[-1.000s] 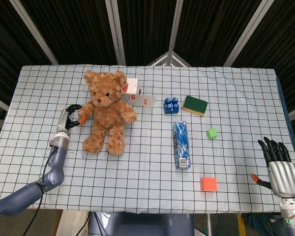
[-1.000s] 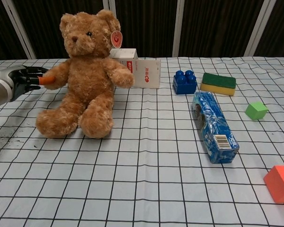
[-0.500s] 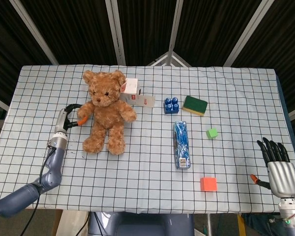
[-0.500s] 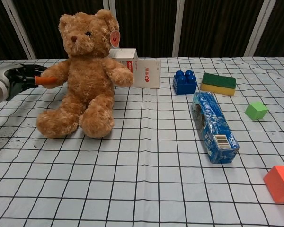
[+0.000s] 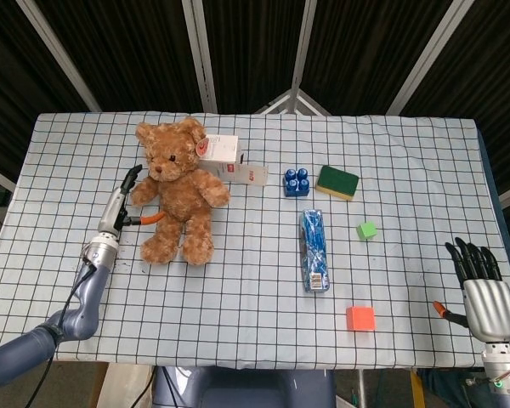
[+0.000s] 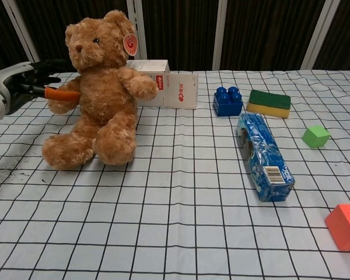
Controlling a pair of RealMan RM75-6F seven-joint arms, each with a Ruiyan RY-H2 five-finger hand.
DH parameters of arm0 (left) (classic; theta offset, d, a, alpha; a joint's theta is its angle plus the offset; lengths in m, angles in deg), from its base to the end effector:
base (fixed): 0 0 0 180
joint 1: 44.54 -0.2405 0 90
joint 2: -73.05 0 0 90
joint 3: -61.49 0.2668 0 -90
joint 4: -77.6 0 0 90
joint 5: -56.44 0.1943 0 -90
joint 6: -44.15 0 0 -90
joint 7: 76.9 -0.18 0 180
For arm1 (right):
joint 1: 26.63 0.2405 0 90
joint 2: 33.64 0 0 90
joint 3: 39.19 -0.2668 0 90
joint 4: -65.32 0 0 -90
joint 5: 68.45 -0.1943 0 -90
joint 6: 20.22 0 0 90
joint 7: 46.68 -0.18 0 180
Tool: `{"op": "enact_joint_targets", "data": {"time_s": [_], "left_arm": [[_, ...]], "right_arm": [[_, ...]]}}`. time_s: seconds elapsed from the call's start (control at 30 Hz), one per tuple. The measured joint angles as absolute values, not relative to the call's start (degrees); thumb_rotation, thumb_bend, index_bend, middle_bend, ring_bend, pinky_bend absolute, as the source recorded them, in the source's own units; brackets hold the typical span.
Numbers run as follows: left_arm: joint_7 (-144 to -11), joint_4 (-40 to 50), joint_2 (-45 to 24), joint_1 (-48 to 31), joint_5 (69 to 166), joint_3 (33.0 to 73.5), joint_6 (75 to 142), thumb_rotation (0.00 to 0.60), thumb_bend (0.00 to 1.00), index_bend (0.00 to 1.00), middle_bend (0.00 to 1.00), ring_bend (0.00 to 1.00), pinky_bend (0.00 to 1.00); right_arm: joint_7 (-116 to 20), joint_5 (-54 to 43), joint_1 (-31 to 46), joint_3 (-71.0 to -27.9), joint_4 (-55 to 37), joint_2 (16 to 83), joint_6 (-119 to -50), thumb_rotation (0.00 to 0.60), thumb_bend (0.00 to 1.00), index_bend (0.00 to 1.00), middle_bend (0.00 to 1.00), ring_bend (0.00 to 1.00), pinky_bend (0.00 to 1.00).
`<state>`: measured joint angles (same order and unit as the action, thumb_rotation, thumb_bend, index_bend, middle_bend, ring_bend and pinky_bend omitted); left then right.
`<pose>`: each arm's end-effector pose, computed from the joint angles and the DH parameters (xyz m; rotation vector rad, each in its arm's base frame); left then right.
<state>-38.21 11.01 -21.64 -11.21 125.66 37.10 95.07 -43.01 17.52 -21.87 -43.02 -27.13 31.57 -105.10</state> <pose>-0.2242 0.4197 0.0202 -1.0434 -1.7430 -1.5210 -0.3115 -0.2191 0.1739 1.3913 -0.8627 0.8837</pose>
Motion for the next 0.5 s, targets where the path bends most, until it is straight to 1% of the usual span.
{"op": "enact_joint_targets", "data": {"time_s": [0.1,0.13,0.2,0.27,0.3,0.37,0.43,0.5], "left_arm": [[-35.14,6.86,-19.04,-14.44,132.2,39.26,102.49,0.6,0.17,0.02,0.0,0.0,0.0],[-34.56,6.13,-18.49,-15.18,133.44,39.7,104.11,0.6,0.17,0.05,0.01,0.0,0.0],[-32.79,3.71,-16.27,-18.13,137.45,41.42,110.25,0.6,0.17,0.1,0.03,0.0,0.0],[-31.61,1.61,-13.49,-21.69,140.21,43.34,116.78,0.6,0.2,0.15,0.09,0.0,0.0],[-31.48,0.81,-12.05,-23.42,141.17,44.21,119.51,0.6,0.21,0.17,0.1,0.0,0.0],[-32.36,-0.53,-8.87,-27.65,142.6,45.85,125.27,0.6,0.25,0.23,0.13,0.0,0.0],[-34.85,-0.93,-6.95,-30.74,142.72,46.78,128.64,0.6,0.29,0.27,0.14,0.0,0.0],[-39.2,-1.23,-5.38,-32.93,142.06,47.63,130.42,0.6,0.31,0.28,0.15,0.0,0.0]], "right_arm": [[-43.43,17.65,-22.01,-43.0,-27.18,31.4,-105.38,0.6,0.15,0.0,0.0,0.0,0.0],[-43.57,17.77,-22.06,-42.98,-27.22,31.35,-105.49,0.6,0.15,0.0,0.0,0.0,0.0],[-43.91,18.24,-22.22,-42.85,-27.35,31.21,-105.88,0.6,0.15,0.0,0.0,0.0,0.0],[-44.16,18.68,-22.37,-42.7,-27.49,31.08,-106.25,0.6,0.15,0.0,0.0,0.0,0.0],[-44.31,18.86,-22.44,-42.63,-27.59,31.01,-106.36,0.6,0.15,0.0,0.0,0.0,0.0],[-44.41,19.01,-22.5,-42.54,-27.72,30.9,-106.42,0.6,0.15,0.0,0.0,0.0,0.0],[-44.54,19.2,-22.47,-42.47,-27.77,30.84,-106.39,0.6,0.15,0.0,0.0,0.0,0.0],[-44.6,19.4,-22.51,-42.38,-27.8,30.79,-106.45,0.6,0.15,0.0,0.0,0.0,0.0]]}}
